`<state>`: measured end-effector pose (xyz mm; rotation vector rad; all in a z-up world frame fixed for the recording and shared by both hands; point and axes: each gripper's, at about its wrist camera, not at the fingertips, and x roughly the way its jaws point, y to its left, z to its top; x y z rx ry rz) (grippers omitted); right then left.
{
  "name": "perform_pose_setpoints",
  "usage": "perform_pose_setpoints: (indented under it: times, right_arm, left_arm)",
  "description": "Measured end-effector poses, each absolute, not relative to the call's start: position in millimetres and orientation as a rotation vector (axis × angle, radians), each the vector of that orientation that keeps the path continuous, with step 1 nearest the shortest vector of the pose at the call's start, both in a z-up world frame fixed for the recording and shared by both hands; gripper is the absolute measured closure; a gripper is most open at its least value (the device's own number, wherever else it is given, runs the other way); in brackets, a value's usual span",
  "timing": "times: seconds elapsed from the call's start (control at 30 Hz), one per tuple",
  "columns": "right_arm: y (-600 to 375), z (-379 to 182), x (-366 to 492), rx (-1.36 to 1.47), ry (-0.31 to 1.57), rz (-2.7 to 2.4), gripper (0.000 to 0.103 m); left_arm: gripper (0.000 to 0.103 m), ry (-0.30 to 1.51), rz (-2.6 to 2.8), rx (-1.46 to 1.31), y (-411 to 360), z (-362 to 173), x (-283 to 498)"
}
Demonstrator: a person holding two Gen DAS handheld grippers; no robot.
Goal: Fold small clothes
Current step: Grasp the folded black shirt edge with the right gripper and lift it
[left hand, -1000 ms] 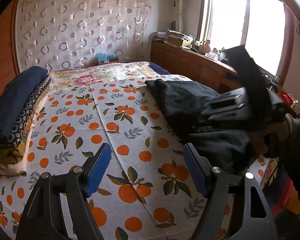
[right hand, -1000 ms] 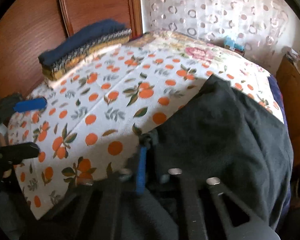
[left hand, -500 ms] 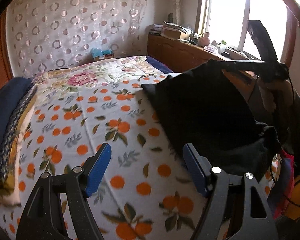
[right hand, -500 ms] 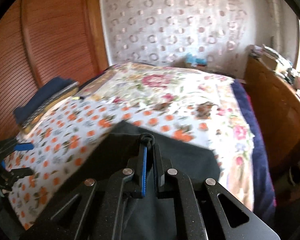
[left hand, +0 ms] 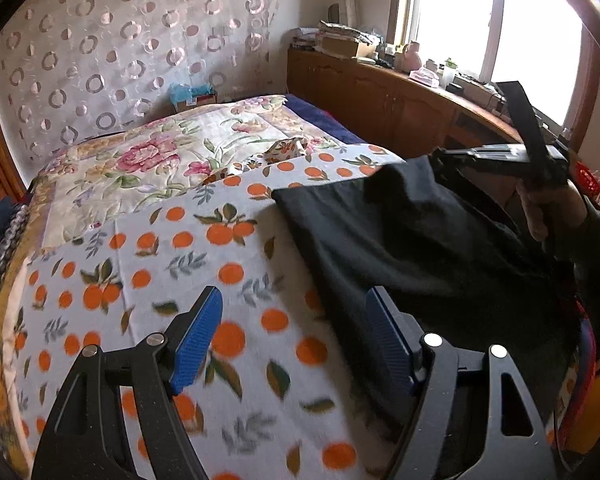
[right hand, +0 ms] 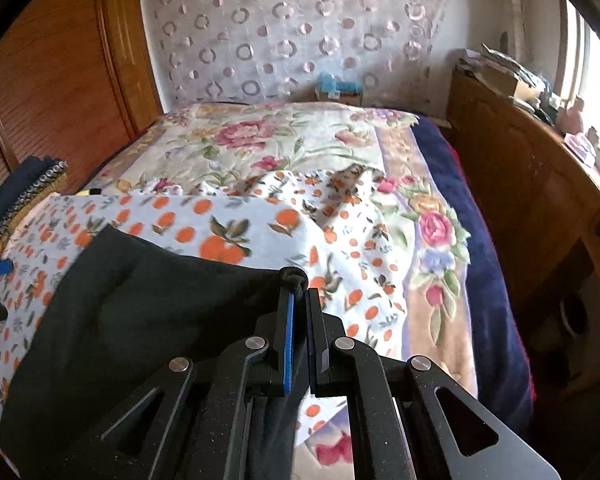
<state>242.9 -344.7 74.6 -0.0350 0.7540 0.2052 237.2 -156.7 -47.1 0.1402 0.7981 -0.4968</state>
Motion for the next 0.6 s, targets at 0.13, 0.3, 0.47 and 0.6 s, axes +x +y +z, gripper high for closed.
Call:
perform_pose_setpoints:
  times: [0.13, 0.3, 0.47, 0.6]
  right_arm:
    - [-353.2, 77.1, 246.2, -0.015, 0.772, 0.196, 0.098]
    - [-359.0, 78.7, 242.0, 0.013, 0.767, 0.179, 0.090]
    - [-356.2, 78.4, 236.2, 0.024, 0.746, 0.156, 0.052]
    - [-359.4, 70.1, 233.6, 0.073, 0.748, 0.195, 0.032]
  left_arm:
    - [0.028, 0.808, -0.492, 0.156, -165.8, -50.7, 259.7]
    - [0.028, 0.825, -0.498, 0.185, -180.2, -58.1, 284.7]
    - [0.028, 0.827, -0.495, 0.228, -192.1, -62.2, 304.4]
    - [0.028, 0.837, -0.508, 0.216, -197.2, -64.9, 316.5]
